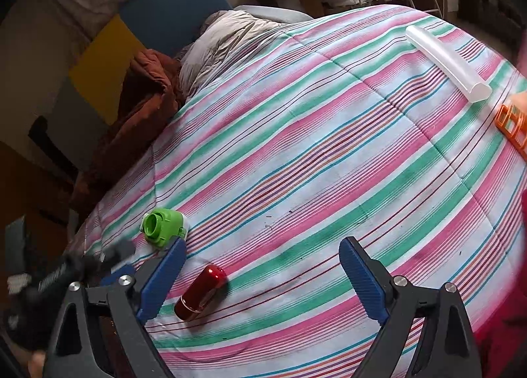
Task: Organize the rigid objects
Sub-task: 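Lower the open left tool around the green plug, then grasp the green plug with the left tool while the right tool grasps the red cylinder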
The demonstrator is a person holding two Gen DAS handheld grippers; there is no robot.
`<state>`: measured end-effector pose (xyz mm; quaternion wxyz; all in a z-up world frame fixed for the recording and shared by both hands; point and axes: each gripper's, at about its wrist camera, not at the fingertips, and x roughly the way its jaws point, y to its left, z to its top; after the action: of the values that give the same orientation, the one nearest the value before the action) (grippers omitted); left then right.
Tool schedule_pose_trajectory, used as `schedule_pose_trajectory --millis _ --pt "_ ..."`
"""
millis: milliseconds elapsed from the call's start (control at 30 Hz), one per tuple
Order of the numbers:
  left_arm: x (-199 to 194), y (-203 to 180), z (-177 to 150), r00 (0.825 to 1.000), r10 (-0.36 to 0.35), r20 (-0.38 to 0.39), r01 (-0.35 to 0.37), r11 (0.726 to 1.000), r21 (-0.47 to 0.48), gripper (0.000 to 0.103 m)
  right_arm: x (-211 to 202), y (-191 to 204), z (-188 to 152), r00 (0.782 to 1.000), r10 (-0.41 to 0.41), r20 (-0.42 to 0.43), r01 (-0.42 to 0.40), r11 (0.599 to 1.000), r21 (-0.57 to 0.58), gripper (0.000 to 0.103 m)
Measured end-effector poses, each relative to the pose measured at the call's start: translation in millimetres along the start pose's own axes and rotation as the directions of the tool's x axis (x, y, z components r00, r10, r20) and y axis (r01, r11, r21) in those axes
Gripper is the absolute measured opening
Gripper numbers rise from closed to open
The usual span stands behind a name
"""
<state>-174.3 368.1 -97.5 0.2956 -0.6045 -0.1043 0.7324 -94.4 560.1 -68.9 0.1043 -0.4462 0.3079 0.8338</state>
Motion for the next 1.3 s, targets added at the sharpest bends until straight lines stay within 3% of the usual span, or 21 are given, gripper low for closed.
schedule_pose_trajectory --millis 100,333,500,567,633,800,1067,1167,1300 --pt "15.4 -3.9 11.5 1.0 -0.011 -0.007 0.011 0.998 -0.054 0.077 2.0 0.1 -0.7 1.0 0.012 -0.014 -0.012 1.0 0.002 0.095" --pt "53.3 -11.8 26.9 0.998 0.052 -0.043 -0.056 0.995 -0.081 0.078 3.9 1.0 -1.6 1.0 0.025 -0.019 -0.025 1.0 0.006 0.095" --pt "64.3 -27.2 30.9 0.988 0.142 -0.059 -0.139 0.988 0.061 0.073 5.8 -5.1 -0.9 0.999 0.023 -0.027 -0.022 0.999 0.04 0.095" --pt "64.9 -30.9 30.5 0.982 0.182 -0.058 -0.174 0.977 0.123 0.064 7.4 -5.7 -0.6 0.999 0.022 -0.033 -0.021 0.999 0.041 0.095" --pt "62.7 -29.8 26.6 0.983 0.175 -0.062 -0.162 0.972 0.171 0.064 8.4 -6.6 -0.3 0.999 0.02 -0.037 -0.018 0.999 0.041 0.095" --pt "45.7 -23.9 -3.6 0.981 0.191 -0.043 -0.17 0.937 0.304 0.064 13.1 -12.6 0.8 0.998 0.019 -0.053 -0.016 0.998 0.067 0.095" --pt "11.2 -13.2 -68.4 0.981 0.19 -0.047 -0.155 0.901 0.404 0.064 18.9 -21.3 0.6 0.997 0.0 -0.079 0.007 0.996 0.086 0.095" --pt "-1.9 -9.1 -97.1 0.983 0.176 -0.056 -0.134 0.888 0.44 0.064 24.0 -19.8 -0.9 0.994 0.016 -0.105 -0.007 0.997 0.08 0.095" --pt "-14.2 -13.3 -135.2 0.985 0.166 -0.055 -0.115 0.849 0.516 0.064 30.7 -6.2 -6.0 0.987 0.054 -0.149 -0.053 0.999 0.014 0.095"
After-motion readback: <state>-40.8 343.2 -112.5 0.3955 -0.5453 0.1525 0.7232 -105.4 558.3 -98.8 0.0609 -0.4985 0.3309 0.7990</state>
